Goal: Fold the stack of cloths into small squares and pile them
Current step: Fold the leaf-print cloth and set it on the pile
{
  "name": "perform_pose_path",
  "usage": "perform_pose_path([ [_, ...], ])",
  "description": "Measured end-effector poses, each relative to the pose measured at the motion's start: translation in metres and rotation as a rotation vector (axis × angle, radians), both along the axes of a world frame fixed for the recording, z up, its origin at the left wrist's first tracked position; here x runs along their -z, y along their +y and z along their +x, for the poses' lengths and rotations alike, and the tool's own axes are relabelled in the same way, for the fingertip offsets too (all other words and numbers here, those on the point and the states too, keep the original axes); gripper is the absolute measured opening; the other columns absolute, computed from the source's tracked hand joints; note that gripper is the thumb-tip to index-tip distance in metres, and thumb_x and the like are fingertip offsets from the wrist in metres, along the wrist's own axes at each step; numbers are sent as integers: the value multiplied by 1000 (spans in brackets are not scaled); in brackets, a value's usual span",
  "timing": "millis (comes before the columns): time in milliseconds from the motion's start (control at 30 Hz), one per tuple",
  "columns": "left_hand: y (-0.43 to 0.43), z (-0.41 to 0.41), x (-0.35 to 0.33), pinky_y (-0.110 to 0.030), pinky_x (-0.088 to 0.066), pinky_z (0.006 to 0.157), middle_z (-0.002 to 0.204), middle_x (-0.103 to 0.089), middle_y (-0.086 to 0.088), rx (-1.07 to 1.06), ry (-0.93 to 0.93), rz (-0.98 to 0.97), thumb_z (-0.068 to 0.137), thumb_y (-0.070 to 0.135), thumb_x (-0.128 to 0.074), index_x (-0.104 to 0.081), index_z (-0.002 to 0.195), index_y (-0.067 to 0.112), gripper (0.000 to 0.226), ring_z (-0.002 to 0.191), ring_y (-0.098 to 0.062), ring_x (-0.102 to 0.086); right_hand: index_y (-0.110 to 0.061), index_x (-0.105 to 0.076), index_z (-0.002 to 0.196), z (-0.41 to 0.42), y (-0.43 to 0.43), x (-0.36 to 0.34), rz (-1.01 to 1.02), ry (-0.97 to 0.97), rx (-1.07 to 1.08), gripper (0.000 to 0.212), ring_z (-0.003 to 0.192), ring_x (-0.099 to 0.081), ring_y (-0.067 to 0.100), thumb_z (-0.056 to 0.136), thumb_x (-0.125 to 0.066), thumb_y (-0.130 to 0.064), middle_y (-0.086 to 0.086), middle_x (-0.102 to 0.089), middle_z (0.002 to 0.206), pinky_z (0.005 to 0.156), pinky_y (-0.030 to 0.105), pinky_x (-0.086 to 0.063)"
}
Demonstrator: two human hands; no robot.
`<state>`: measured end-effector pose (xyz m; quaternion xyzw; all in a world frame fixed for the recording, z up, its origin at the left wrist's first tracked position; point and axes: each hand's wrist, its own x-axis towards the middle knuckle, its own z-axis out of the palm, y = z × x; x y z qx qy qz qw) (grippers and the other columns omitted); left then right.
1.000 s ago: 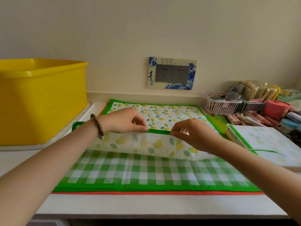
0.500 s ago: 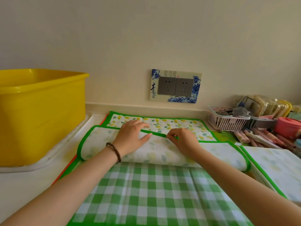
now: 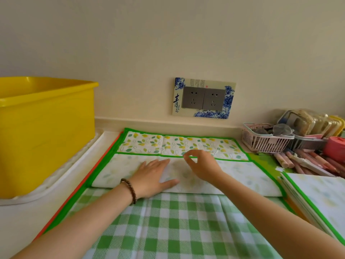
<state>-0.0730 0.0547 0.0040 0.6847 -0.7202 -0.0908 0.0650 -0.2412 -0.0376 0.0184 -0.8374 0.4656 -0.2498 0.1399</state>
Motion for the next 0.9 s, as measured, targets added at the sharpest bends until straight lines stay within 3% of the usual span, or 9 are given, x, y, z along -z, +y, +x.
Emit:
perform_pose_path([
  [100,-3,1,9,-38,2,118,158,-3,8,-12,26,12,88,68,-27,-5,151,24,80,145,-10,3,-25,-61,119,7,14,14,49,33,-30,30,115,-56,17,95,-46,-34,-3,-60,127,94,30,-44],
  [200,-5,0,13,-39,4,118,158,0,10,-24,1,20,90,66,-22,-6,151,25,76,145,-9,4,-22,-51,133,13,21,28,30,107,-77,38,130,-42,18,97,-41,-31,0,-48,141,109,30,-30],
  [300,-5,0,14,-41,4,118,158,2,10,-30,-55,15,90,66,-19,-3,151,25,75,145,-10,5,-29,-36,143,11,22,38,5,203,-76,45,141,-23,13,99,-31,-39,-5,-30,152,116,31,-12],
  [400,-4,0,16,-42,5,117,158,5,11,-32,-72,18,92,64,-18,-1,151,25,73,145,-10,7,-34,-25,147,-1,17,40,37,267,-66,50,145,-11,11,99,-25,-48,-7,-18,156,117,35,-3],
  [633,-4,2,17,-42,7,116,157,8,12,-24,-68,19,92,63,-17,1,151,26,72,145,-9,9,-42,-17,146,-66,-7,37,96,341,77,52,145,-7,12,97,-21,-56,-9,-11,158,117,38,-2],
  [900,-3,1,16,-42,6,117,157,6,12,-27,-59,10,92,64,-18,-1,151,26,72,145,-8,8,-40,-17,147,-132,-26,30,143,408,268,54,146,-8,15,96,-19,-56,-7,-9,158,118,38,-5],
])
